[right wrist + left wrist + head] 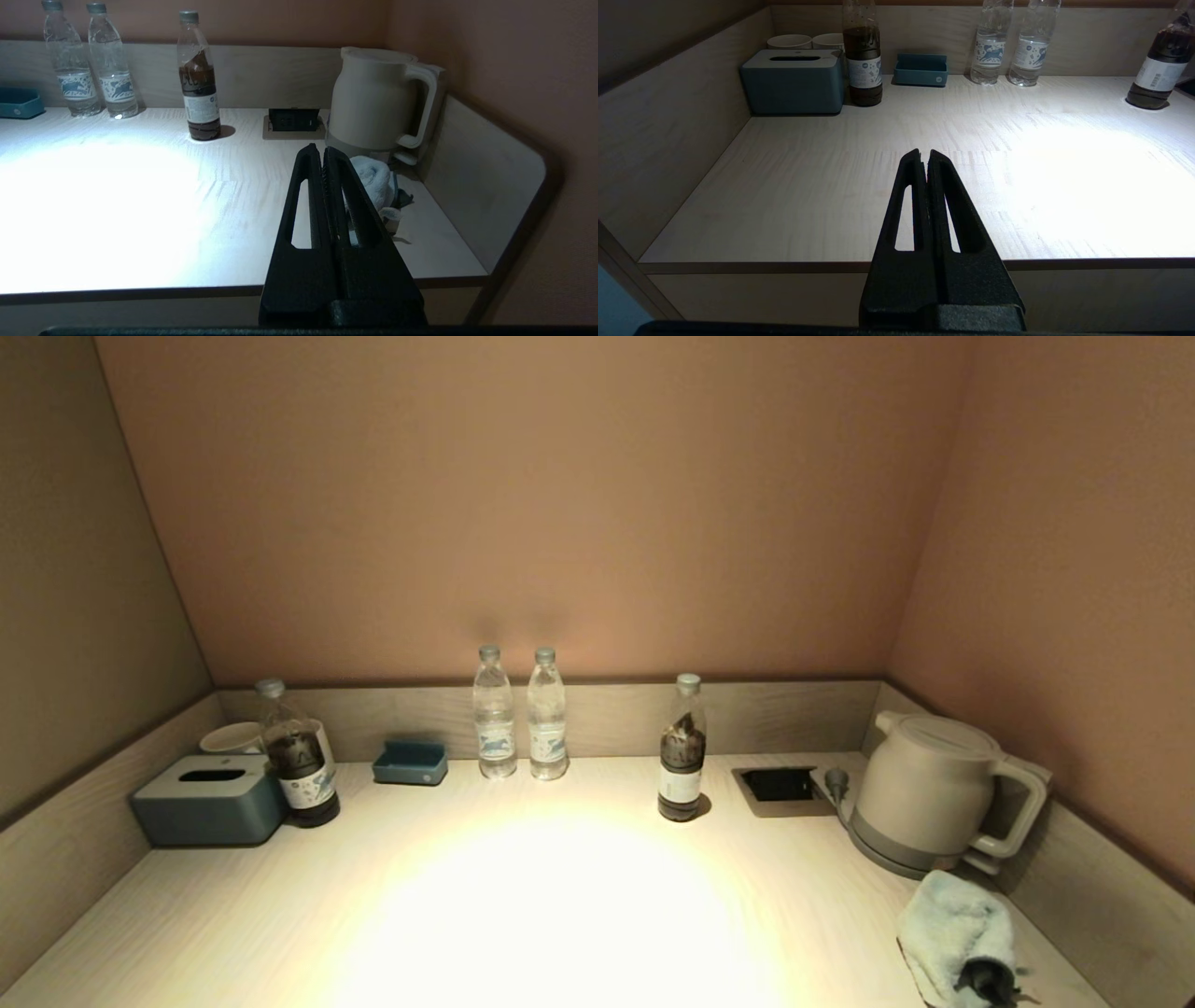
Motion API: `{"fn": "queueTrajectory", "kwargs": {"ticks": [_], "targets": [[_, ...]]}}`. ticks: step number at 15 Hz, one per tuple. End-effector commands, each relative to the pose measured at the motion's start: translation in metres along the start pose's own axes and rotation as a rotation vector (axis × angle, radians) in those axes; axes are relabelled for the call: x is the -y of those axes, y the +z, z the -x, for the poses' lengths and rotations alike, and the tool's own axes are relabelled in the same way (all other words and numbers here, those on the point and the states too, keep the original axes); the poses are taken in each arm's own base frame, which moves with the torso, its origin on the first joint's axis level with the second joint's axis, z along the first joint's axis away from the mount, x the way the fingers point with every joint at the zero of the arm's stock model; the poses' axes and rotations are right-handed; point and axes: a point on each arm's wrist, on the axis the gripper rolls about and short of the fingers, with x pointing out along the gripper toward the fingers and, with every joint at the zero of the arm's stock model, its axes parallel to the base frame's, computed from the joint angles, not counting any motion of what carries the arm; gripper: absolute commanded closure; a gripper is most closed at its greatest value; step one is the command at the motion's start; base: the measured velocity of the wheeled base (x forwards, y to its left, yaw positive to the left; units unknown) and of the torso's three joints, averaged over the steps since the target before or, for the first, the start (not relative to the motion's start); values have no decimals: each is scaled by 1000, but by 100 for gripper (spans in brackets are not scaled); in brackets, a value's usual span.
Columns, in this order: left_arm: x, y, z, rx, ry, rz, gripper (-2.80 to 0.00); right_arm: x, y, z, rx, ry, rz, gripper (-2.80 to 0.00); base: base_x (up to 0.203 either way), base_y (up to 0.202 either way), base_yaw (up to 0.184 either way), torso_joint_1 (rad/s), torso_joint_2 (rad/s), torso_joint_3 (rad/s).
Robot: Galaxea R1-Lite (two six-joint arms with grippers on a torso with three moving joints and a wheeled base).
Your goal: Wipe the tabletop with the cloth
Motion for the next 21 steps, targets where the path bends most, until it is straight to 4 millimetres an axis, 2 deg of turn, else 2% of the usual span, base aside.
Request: {"fn": "queueTrajectory", "kwargs": {"ticks": [1,21], "targets": [[0,0,0,0,0,0,0,-1,-10,1,-98,10,-4,0,0,0,0,0,0,0],[0,0,0,0,0,0,0,0,-10,1,-99,2,-44,0,0,0,0,0,0,0]]}}
